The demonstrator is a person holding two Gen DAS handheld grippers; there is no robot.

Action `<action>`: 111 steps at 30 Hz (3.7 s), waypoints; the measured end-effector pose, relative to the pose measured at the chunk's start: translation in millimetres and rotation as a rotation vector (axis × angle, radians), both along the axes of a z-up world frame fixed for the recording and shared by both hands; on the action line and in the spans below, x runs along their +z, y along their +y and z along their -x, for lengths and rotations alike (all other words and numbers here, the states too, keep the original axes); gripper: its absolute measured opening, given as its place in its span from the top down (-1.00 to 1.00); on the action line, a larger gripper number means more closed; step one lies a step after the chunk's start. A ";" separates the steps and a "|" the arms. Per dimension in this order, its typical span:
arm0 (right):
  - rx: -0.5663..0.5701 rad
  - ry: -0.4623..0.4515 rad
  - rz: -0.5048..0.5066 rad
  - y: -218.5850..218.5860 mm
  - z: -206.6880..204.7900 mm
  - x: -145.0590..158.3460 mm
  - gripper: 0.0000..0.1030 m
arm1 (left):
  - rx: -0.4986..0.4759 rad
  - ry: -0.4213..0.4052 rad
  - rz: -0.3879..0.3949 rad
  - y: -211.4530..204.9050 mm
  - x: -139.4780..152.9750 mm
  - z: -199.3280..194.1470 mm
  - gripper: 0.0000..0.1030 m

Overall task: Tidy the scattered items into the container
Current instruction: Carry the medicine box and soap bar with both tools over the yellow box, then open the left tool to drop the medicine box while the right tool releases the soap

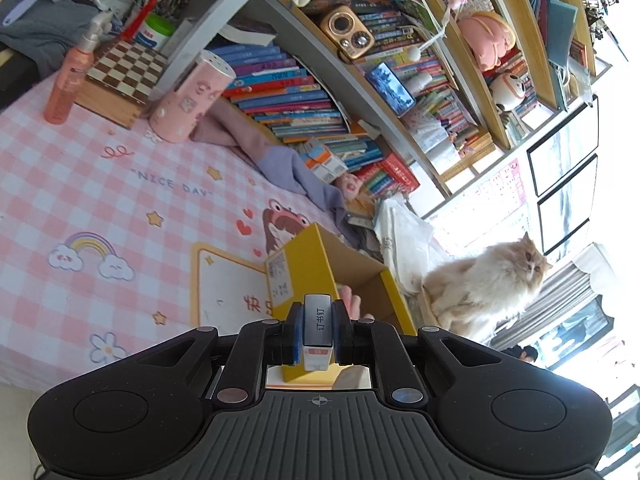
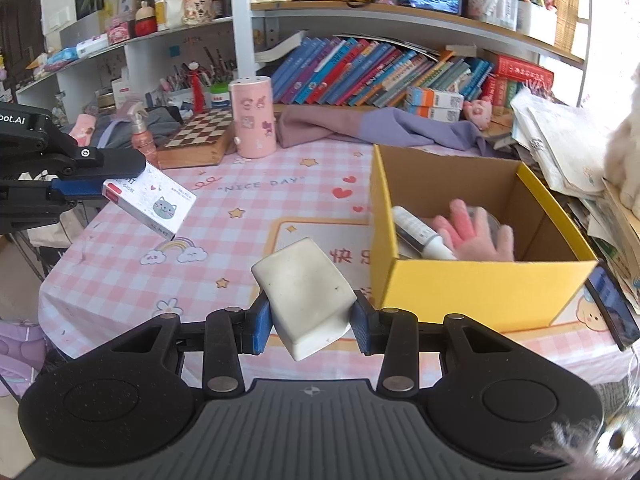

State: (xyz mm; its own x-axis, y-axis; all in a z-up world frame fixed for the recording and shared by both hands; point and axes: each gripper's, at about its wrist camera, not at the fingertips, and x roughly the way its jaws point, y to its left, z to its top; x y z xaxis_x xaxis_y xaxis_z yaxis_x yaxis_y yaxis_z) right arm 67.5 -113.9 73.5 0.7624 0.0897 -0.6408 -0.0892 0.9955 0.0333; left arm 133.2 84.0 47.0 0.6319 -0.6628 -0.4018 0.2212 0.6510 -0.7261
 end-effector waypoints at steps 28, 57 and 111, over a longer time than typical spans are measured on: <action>-0.077 -0.053 -0.054 -158.4 -0.8 4.3 0.27 | -0.085 -0.005 -0.027 -158.1 12.8 -26.9 0.75; 0.147 -0.053 -0.076 -225.2 -110.2 -28.9 0.27 | 0.088 0.059 -0.360 -251.5 -21.3 -69.0 0.75; 0.145 0.083 -0.165 -231.9 -145.7 -71.3 0.23 | 0.095 0.017 -0.689 -293.7 -48.0 -78.1 0.73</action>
